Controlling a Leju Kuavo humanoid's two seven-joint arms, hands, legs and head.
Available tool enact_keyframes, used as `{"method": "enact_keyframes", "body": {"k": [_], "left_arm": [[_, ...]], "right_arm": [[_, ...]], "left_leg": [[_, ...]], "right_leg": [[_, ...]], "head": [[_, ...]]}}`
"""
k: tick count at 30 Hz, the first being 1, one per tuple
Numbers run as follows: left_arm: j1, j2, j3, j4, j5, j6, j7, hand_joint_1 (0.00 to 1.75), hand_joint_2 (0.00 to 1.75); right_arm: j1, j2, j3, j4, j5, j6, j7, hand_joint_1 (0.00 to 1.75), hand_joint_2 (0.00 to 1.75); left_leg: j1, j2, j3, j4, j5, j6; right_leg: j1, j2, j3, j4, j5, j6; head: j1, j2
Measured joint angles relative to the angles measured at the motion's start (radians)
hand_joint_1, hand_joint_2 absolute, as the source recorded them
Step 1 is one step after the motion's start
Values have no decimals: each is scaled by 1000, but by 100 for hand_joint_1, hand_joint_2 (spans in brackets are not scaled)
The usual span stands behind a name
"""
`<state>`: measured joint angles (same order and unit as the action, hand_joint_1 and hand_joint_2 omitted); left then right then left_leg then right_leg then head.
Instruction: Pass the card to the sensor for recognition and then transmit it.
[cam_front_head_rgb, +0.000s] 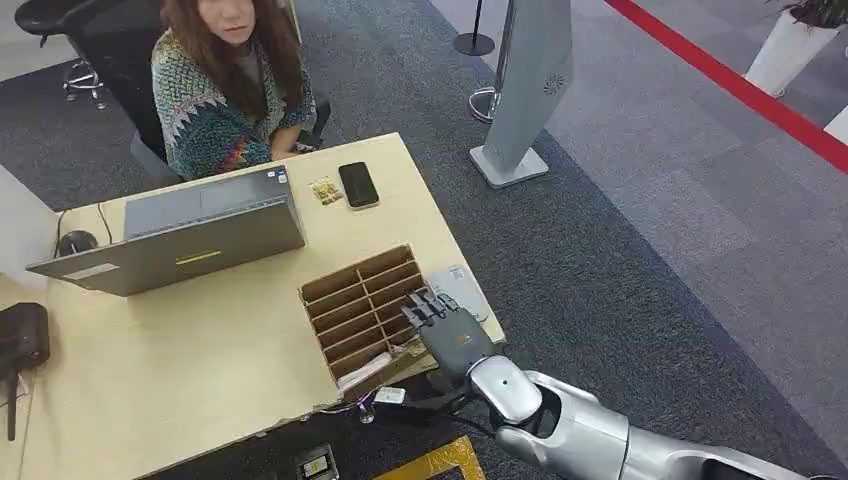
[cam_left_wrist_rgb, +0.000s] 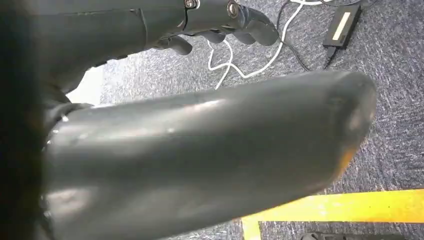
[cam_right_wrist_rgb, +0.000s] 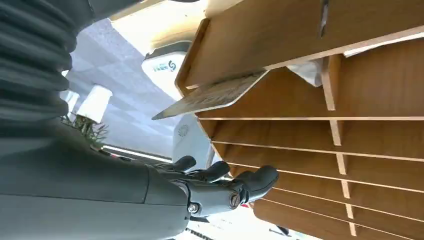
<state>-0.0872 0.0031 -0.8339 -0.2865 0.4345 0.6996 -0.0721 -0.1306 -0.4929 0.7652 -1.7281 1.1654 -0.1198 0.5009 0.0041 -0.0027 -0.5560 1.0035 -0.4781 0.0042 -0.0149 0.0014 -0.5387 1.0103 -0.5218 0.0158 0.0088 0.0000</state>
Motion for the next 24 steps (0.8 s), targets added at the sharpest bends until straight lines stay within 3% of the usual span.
{"method": "enact_keyframes", "body": {"k": [24], "left_arm": [[2, -5, 19, -8, -56, 0, 2, 0, 0]], "right_arm": [[0, -5, -10, -11, -6, -55, -12, 0, 175]], "left_leg": [[0, 0, 0, 0, 0, 0]], "right_leg": [[0, 0, 0, 0, 0, 0]], "head": [[0, 0]]}}
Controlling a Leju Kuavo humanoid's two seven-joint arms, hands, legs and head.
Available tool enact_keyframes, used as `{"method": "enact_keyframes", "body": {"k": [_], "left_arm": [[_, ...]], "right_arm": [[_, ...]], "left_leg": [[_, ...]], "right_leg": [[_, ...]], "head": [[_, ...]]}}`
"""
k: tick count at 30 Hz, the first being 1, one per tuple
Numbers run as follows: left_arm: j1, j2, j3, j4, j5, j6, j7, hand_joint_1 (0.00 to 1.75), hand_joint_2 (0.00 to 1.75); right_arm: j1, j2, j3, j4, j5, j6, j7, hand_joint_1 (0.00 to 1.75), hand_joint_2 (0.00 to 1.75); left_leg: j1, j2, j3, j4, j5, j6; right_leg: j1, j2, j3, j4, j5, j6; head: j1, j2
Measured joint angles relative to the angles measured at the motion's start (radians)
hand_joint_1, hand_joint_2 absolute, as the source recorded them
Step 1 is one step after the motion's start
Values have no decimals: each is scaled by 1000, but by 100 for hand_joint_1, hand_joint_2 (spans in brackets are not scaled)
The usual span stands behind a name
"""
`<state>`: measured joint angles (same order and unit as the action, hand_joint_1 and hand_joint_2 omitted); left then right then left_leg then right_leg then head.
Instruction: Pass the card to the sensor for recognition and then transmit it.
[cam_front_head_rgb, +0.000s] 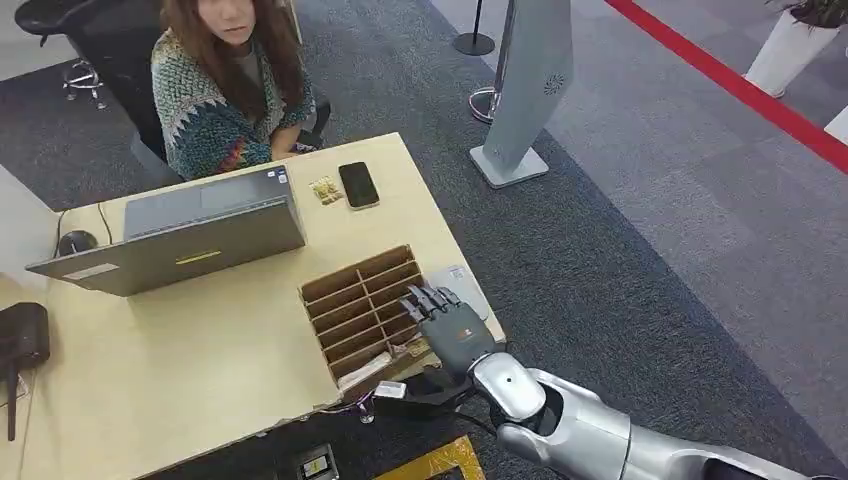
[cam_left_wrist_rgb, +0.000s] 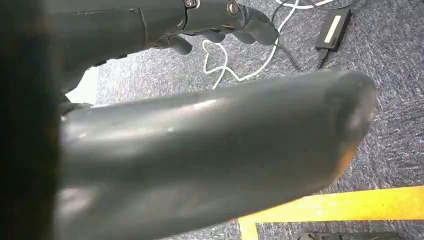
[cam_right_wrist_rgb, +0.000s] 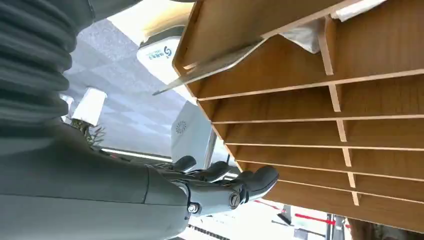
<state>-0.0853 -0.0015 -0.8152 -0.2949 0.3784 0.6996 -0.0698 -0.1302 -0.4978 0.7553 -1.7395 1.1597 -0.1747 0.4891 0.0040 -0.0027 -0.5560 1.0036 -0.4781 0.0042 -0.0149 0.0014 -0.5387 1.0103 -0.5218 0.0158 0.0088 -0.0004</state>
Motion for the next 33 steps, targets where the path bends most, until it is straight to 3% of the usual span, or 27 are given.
{"method": "enact_keyframes", "body": {"k": [1, 2, 3, 4, 27, 33], "left_arm": [[0, 0, 1, 0, -1, 0, 0, 0, 0], [0, 0, 2, -2, -2, 0, 0, 0, 0], [0, 0, 5, -2, -3, 0, 0, 0, 0], [1, 0, 8, -2, -3, 0, 0, 0, 0], [4, -1, 35, -7, -38, 0, 0, 0, 0], [4, -1, 42, -8, -48, 0, 0, 0, 0]], "right_arm": [[0, 0, 0, 0, 0, 0, 0, 0, 175], [0, 0, 0, 0, 0, 0, 0, 12, 175], [0, 0, 0, 0, 0, 0, 0, 155, 175], [0, 0, 0, 0, 0, 0, 0, 175, 175], [1, 0, -9, 0, -37, 16, -7, 169, 175], [1, 0, -10, -1, -37, 15, -5, 175, 175]], "left_leg": [[0, 0, 0, 0, 0, 0], [0, 0, 0, 0, 0, 0], [0, 0, 0, 0, 0, 0], [0, 0, 0, 0, 0, 0], [0, 0, 0, 0, 0, 0], [0, 0, 0, 0, 0, 0]], "right_leg": [[0, 0, 0, 0, 0, 0], [0, 0, 0, 0, 0, 0], [0, 0, 0, 0, 0, 0], [0, 0, 0, 0, 0, 0], [0, 0, 0, 0, 0, 0], [0, 0, 0, 0, 0, 0]], "head": [[0, 0], [0, 0], [0, 0], [0, 0], [0, 0], [0, 0]]}}
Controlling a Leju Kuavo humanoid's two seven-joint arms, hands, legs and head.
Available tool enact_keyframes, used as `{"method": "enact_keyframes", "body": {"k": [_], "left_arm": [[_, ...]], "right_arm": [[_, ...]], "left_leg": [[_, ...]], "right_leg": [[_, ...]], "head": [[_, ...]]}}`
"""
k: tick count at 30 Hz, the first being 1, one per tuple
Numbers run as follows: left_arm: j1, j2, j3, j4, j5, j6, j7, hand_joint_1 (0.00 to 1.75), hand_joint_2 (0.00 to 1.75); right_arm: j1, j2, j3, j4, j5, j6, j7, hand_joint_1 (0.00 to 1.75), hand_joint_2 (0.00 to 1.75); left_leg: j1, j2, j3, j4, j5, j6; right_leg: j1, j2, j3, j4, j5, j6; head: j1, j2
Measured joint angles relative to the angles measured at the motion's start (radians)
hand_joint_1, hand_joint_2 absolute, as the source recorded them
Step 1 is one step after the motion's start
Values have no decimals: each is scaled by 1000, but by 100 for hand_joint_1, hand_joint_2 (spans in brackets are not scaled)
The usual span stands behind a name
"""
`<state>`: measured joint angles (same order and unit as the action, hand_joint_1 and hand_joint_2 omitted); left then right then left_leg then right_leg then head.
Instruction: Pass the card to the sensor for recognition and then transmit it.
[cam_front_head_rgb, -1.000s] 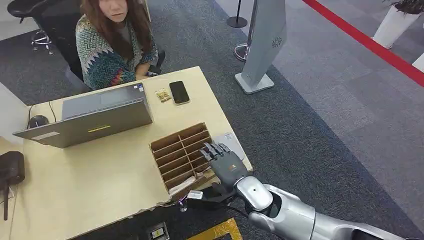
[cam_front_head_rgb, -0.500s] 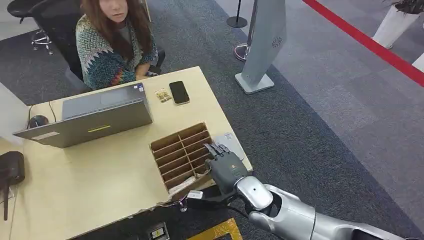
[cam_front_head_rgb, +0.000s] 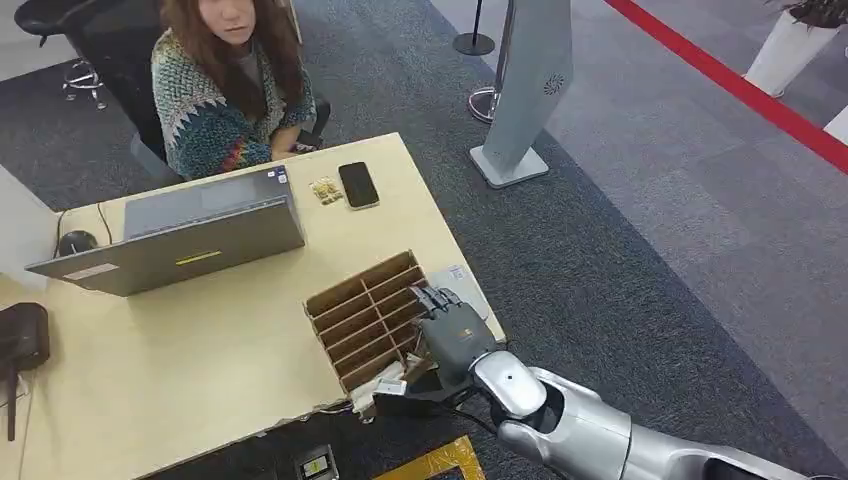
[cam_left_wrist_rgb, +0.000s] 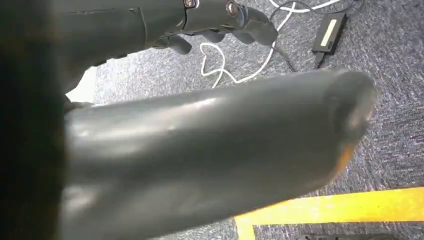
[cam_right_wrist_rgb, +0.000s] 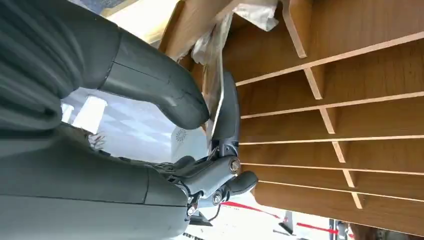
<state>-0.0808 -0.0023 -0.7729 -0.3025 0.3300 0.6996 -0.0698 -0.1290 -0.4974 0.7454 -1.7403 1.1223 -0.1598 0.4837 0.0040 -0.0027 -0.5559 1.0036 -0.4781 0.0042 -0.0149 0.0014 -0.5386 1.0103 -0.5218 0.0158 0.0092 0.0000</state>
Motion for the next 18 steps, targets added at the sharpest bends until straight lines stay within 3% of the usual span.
{"method": "enact_keyframes", "body": {"k": [9, 18], "left_arm": [[4, -3, 6, -8, -42, 0, 0, 0, 0], [5, -8, 6, -32, -92, 0, 5, 0, 0]], "right_arm": [[-12, 1, -9, -14, 54, -47, -18, 175, 175], [-79, 3, -90, -106, 138, -63, -79, 175, 175]], "left_leg": [[0, 0, 0, 0, 0, 0], [0, 0, 0, 0, 0, 0]], "right_leg": [[0, 0, 0, 0, 0, 0], [0, 0, 0, 0, 0, 0]], "head": [[0, 0], [0, 0]]}}
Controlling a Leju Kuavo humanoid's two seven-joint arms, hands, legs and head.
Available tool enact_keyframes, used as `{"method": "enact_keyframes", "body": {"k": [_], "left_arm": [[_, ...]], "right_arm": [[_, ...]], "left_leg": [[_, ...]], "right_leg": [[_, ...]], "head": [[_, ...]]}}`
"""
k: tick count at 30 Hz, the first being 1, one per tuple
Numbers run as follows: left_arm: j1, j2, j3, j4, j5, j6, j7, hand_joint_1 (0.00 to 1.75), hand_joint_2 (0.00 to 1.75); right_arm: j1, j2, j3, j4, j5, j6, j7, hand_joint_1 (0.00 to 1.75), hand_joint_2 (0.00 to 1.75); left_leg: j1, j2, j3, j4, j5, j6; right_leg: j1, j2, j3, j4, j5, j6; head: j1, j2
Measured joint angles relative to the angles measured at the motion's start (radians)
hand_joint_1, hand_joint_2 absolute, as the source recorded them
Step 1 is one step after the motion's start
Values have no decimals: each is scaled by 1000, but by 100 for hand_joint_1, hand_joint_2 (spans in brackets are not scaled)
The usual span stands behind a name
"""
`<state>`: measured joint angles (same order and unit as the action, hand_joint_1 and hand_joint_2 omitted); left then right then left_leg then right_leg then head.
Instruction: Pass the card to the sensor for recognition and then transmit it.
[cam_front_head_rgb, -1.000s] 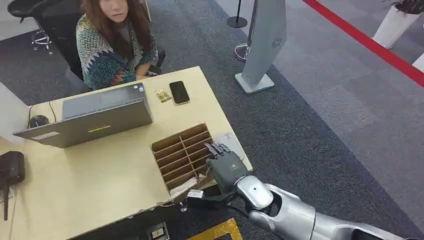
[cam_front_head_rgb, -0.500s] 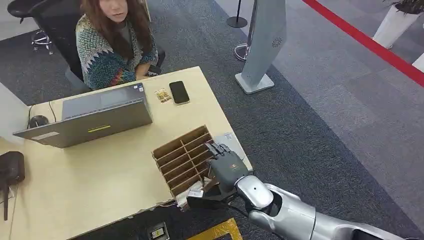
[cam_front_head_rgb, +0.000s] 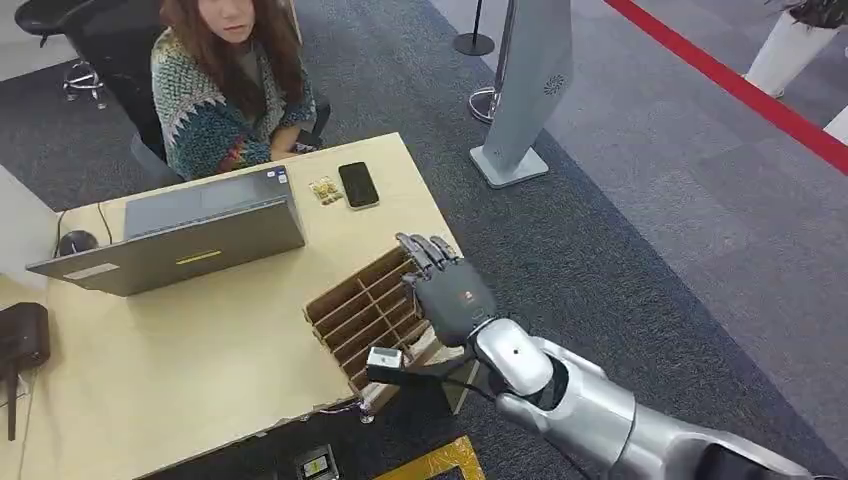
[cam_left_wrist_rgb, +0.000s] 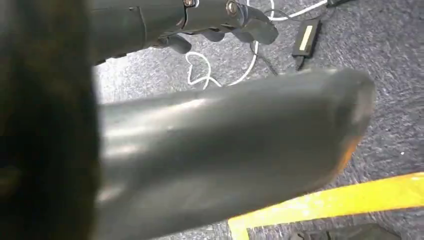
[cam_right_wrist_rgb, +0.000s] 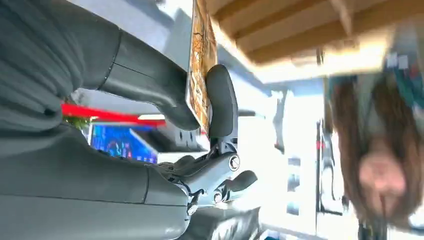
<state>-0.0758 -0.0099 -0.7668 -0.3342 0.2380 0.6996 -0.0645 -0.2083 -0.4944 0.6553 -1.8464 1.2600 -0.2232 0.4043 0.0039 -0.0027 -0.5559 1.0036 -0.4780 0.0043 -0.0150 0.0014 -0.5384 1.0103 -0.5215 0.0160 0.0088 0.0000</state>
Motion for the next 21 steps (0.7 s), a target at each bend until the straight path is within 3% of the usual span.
{"method": "enact_keyframes", "body": {"k": [11, 21], "left_arm": [[-19, 0, -27, -31, -10, -4, 50, 0, 0], [-71, 5, -102, -48, -47, -55, 127, 0, 0]], "right_arm": [[-145, 5, -65, -32, -93, 15, -31, 175, 175], [-381, 39, -40, 88, -216, 119, -75, 175, 175]], "left_leg": [[0, 0, 0, 0, 0, 0], [0, -1, -3, 0, 1, 0]], "right_leg": [[0, 0, 0, 0, 0, 0], [0, -1, -1, 1, 0, 0]], "head": [[0, 0], [0, 0]]}}
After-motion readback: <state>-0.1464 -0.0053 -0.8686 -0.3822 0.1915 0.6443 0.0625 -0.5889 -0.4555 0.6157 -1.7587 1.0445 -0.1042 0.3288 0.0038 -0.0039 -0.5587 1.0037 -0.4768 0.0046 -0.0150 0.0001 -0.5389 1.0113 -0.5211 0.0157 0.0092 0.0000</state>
